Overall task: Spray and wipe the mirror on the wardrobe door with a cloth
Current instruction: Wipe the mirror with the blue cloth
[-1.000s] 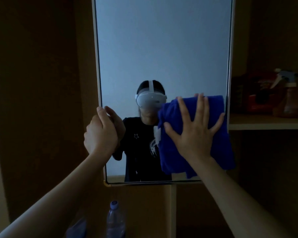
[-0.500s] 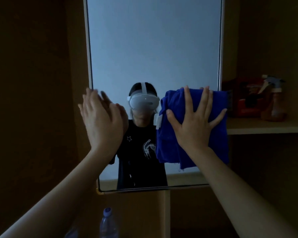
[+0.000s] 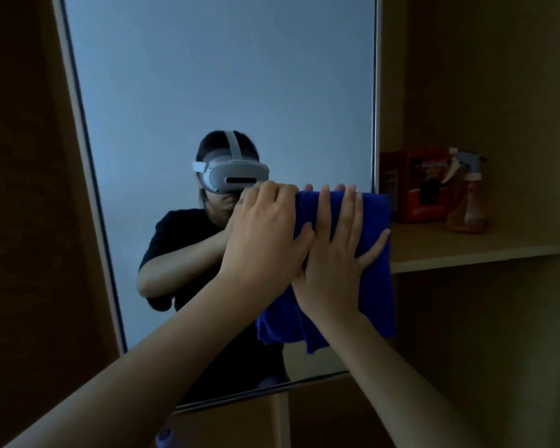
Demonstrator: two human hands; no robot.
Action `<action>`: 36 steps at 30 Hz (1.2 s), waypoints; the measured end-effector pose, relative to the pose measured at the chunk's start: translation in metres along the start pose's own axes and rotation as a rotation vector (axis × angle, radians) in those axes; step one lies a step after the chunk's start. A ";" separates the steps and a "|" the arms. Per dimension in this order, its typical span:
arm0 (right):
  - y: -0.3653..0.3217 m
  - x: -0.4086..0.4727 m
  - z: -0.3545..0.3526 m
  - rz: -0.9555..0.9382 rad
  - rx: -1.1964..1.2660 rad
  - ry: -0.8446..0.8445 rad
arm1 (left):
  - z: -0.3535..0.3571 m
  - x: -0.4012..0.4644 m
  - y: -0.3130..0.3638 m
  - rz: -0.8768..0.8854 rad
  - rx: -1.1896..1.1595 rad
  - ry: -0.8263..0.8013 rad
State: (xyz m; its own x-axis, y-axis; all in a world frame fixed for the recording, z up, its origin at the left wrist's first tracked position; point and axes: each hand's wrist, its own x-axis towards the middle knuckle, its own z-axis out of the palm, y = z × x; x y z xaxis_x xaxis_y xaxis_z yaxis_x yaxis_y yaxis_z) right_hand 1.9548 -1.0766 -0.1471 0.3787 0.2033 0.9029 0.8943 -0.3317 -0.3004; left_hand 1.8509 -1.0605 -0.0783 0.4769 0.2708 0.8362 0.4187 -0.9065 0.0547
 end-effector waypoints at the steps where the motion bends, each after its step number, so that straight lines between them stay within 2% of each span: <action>1: 0.000 0.001 -0.002 0.002 -0.013 -0.016 | -0.004 0.006 0.002 -0.007 0.015 -0.053; 7: 0.001 0.016 -0.015 -0.031 -0.080 -0.156 | -0.032 0.048 0.017 -0.025 0.126 -0.353; 11: -0.002 0.037 -0.034 -0.058 -0.021 -0.249 | -0.053 0.073 0.019 -0.065 0.033 -0.457; 15: -0.015 0.068 -0.063 -0.065 0.083 -0.348 | -0.082 0.104 0.021 -0.231 -0.135 -0.557; 18: -0.029 0.095 -0.088 -0.053 0.127 -0.430 | -0.109 0.128 0.025 -0.355 -0.292 -0.563; 22: -0.048 0.136 -0.123 -0.049 0.165 -0.550 | -0.143 0.161 0.028 -0.481 -0.378 -0.592; 26: -0.064 0.175 -0.161 -0.017 0.348 -0.728 | -0.175 0.189 0.036 -0.622 -0.439 -0.589; 29: -0.076 0.208 -0.201 0.071 0.474 -0.885 | -0.199 0.203 0.044 -0.808 -0.524 -0.539; 33: -0.097 0.240 -0.246 0.147 0.547 -0.931 | -0.226 0.215 0.059 -1.009 -0.646 -0.414; 36: -0.109 0.250 -0.268 0.156 0.617 -1.033 | -0.240 0.219 0.070 -1.146 -0.781 -0.327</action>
State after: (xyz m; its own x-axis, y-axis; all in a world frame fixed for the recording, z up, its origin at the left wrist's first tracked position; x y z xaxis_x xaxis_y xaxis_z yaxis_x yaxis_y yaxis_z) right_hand 1.8882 -1.2363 0.1937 0.2525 0.9327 0.2574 0.6785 0.0190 -0.7343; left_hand 1.7995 -1.1426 0.2400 0.3706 0.9283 -0.0305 0.2133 -0.0531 0.9755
